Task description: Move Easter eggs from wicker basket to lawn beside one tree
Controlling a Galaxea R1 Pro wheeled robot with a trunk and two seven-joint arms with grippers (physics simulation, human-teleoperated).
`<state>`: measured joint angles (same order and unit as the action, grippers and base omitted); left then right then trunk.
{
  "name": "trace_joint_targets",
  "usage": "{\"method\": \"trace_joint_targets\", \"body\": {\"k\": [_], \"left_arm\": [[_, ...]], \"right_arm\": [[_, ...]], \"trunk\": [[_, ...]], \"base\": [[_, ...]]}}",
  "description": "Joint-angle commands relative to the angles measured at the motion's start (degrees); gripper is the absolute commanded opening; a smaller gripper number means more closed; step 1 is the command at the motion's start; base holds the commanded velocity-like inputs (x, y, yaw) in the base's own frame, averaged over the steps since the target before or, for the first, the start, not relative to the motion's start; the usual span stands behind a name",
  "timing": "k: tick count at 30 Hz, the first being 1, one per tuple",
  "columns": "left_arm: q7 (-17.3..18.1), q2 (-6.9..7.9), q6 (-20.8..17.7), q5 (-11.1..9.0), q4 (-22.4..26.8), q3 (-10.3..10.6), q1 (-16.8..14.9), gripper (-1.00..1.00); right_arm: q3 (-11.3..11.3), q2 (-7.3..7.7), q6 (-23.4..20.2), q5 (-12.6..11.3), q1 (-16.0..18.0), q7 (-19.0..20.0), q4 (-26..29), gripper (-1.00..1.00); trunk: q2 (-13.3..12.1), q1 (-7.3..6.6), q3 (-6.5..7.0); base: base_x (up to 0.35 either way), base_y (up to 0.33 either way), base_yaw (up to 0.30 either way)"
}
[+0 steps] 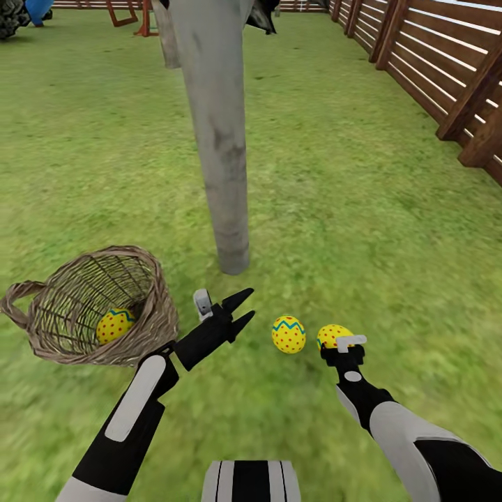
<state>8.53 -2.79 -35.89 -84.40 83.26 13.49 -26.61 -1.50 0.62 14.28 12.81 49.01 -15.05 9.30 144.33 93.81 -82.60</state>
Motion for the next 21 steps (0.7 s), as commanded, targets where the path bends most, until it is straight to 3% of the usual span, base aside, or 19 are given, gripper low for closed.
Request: {"method": "trace_joint_targets", "body": {"k": [1,6,21], "left_arm": [[0.08,-0.07,-0.13,-0.12,-0.02,-0.04,-0.02,1.0],[-0.03,-0.11,0.03,0.02,-0.09,0.47,-0.02,1.0],[0.08,-0.11,0.13,0.02,-0.04,0.49,-0.02,1.0]], "right_arm": [[-0.17,-0.01,0.13,0.46,0.03,-0.15,-0.07,-1.0],[-0.17,-0.09,0.15,0.47,0.03,-0.15,-0.15,-1.0],[-0.17,-0.24,0.19,0.51,0.03,-0.07,-0.16,-1.0]], "trunk": [[0.01,-0.01,-0.03],[0.01,-0.01,-0.03],[0.01,-0.01,-0.03]], "base": [[0.022,0.0,0.014],[0.274,0.0,0.002],[0.079,-0.042,0.004]]}}
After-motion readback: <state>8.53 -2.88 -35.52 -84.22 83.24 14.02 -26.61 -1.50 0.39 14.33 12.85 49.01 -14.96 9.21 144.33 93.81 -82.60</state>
